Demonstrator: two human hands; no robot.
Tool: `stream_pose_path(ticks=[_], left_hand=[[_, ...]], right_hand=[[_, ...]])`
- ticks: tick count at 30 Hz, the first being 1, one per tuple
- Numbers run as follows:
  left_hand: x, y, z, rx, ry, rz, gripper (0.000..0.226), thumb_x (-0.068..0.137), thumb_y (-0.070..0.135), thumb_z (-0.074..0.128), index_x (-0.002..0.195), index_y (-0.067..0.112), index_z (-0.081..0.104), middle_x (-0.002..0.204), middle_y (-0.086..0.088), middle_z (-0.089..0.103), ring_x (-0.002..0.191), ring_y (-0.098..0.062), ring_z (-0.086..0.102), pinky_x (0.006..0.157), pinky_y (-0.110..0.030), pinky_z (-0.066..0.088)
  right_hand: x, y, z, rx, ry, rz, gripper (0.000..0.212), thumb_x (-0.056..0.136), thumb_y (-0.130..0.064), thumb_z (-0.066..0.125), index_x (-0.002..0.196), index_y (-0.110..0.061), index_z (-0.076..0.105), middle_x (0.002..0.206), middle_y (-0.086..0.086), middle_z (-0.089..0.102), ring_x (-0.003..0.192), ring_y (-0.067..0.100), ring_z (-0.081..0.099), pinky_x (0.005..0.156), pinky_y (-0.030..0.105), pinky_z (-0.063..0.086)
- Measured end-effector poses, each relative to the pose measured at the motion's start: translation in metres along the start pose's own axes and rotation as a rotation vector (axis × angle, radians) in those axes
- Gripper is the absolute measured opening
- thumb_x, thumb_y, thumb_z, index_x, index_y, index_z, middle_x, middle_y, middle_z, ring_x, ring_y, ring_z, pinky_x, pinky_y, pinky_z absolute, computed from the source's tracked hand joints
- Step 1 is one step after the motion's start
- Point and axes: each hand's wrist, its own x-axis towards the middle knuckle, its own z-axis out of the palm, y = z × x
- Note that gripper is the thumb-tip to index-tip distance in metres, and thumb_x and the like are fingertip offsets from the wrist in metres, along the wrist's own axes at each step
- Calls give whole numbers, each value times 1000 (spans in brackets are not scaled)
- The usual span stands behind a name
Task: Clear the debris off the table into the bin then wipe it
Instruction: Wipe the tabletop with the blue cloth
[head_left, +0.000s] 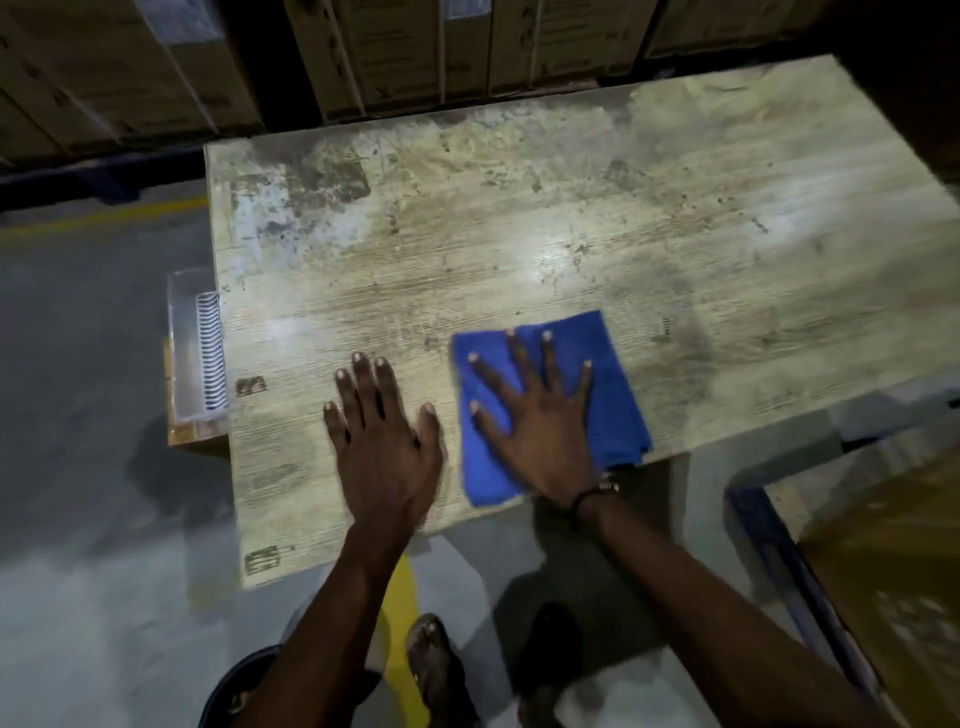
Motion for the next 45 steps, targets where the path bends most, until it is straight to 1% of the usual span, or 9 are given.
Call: stream_pose_path(ticks=[4, 9, 13, 20, 26, 29, 37, 40, 45], left_hand=[[0, 1, 0, 19, 14, -7, 75, 105, 52, 30, 168, 14, 14, 176, -10, 7, 163, -31, 8, 129, -54, 10], [-2, 2, -3, 18, 19, -6, 75, 107, 55, 26, 168, 15, 9, 177, -8, 3, 163, -30, 4, 130, -53, 8], [-3, 5, -4, -3, 28, -14, 75, 106, 55, 28, 168, 16, 11, 176, -8, 5, 163, -30, 4, 129, -55, 9], [-3, 4, -8, -14, 27, -18, 74, 106, 55, 28, 168, 17, 13, 176, -7, 7, 163, -29, 7, 129, -55, 13], [-6, 6, -11, -35, 17, -14, 70, 107, 56, 28, 168, 26, 14, 177, -5, 4, 163, -27, 3, 130, -54, 9], [-5, 8, -13, -36, 12, -18, 69, 106, 55, 30, 168, 26, 17, 177, -5, 6, 163, -28, 5, 130, -54, 10], [-3, 5, -15, -43, 9, -22, 68, 105, 54, 33, 167, 27, 21, 177, -3, 8, 163, -26, 8, 129, -55, 15], [-3, 4, -14, -56, -5, -25, 68, 105, 55, 33, 167, 29, 20, 177, -2, 6, 163, -25, 5, 129, -54, 12], [-2, 5, -13, -55, -8, -27, 68, 106, 54, 32, 168, 29, 17, 177, -2, 3, 163, -24, 1, 129, -55, 11]], right_hand=[[-19, 30, 0, -3, -7, -121, 58, 101, -71, 30, 157, -58, 24, 174, -12, 6, 161, 24, -3, 120, 69, 2], [56, 139, -14, 0, -5, 182, 61, 98, -74, 27, 157, -58, 21, 174, -11, 10, 161, 28, 7, 116, 77, 9], [58, 127, -15, 36, 18, 273, 64, 99, -73, 24, 159, -54, 18, 174, -6, 9, 161, 33, 3, 115, 79, 6], [-39, 49, -7, -7, -36, -199, 59, 101, -69, 32, 158, -56, 22, 174, -10, 4, 161, 26, -5, 119, 72, 4], [7, 154, -21, -22, -28, 127, 60, 99, -74, 19, 158, -59, 14, 174, -12, 5, 161, 26, 2, 116, 77, 9], [10, 141, -21, 32, 0, 255, 60, 102, -71, 19, 160, -54, 15, 175, -7, 6, 161, 32, 3, 115, 79, 8], [-19, 49, -6, 3, -56, -289, 57, 103, -68, 30, 158, -57, 22, 174, -10, 4, 161, 28, -4, 119, 73, 2], [29, 98, -9, -14, -24, -133, 58, 100, -70, 31, 157, -57, 25, 174, -10, 12, 161, 28, 6, 117, 75, 11], [96, 142, -18, 98, -49, 223, 62, 99, -74, 17, 159, -57, 14, 174, -9, 4, 161, 32, -2, 115, 80, 2]])
